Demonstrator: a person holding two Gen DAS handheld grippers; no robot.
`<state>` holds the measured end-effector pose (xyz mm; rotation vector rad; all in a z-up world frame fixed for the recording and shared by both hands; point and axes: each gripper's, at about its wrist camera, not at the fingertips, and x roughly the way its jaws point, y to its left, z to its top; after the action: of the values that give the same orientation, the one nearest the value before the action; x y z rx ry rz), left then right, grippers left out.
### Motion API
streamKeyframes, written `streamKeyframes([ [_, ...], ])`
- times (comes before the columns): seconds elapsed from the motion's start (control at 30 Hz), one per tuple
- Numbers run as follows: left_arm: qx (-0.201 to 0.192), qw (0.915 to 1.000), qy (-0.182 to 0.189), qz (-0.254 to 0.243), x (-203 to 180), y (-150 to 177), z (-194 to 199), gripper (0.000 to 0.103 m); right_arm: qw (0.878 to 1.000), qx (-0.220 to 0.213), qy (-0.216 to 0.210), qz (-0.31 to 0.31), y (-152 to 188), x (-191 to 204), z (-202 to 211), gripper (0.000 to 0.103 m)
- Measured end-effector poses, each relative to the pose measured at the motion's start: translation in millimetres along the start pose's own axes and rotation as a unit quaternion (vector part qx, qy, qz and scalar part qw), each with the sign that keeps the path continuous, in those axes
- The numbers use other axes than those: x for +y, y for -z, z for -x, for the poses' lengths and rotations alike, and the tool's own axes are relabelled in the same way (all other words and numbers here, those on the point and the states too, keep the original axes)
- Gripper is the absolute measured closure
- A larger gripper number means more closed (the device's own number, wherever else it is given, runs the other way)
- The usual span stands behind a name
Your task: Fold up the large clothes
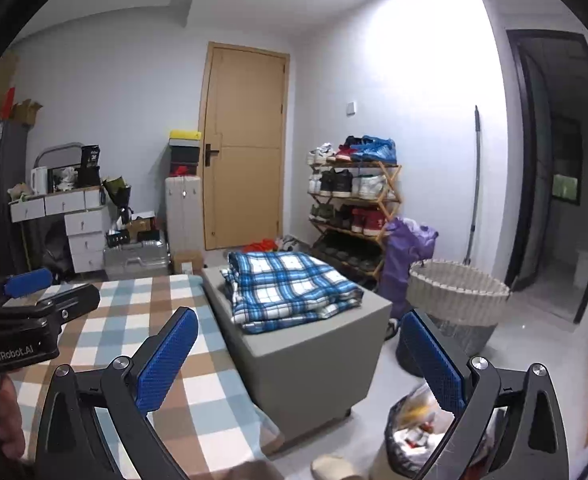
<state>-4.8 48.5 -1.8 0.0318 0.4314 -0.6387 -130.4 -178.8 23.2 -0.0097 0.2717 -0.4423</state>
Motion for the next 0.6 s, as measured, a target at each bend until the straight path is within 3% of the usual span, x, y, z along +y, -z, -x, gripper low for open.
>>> streamKeyframes([
  [0.2, -0.005, 0.9998, -0.001, 0.019, -2.5, 4.6, -1.5, 0.016, 1.000, -0.001, -0.013, -0.026, 3.2, -6.2, 5.8, 0.000],
  [0.6, -0.006, 0.9999, -0.013, 0.008, -17.5, 9.9, -0.4, 0.016, 0.999, -0.007, -0.010, -0.031, 9.3, -9.5, 7.2, 0.000],
])
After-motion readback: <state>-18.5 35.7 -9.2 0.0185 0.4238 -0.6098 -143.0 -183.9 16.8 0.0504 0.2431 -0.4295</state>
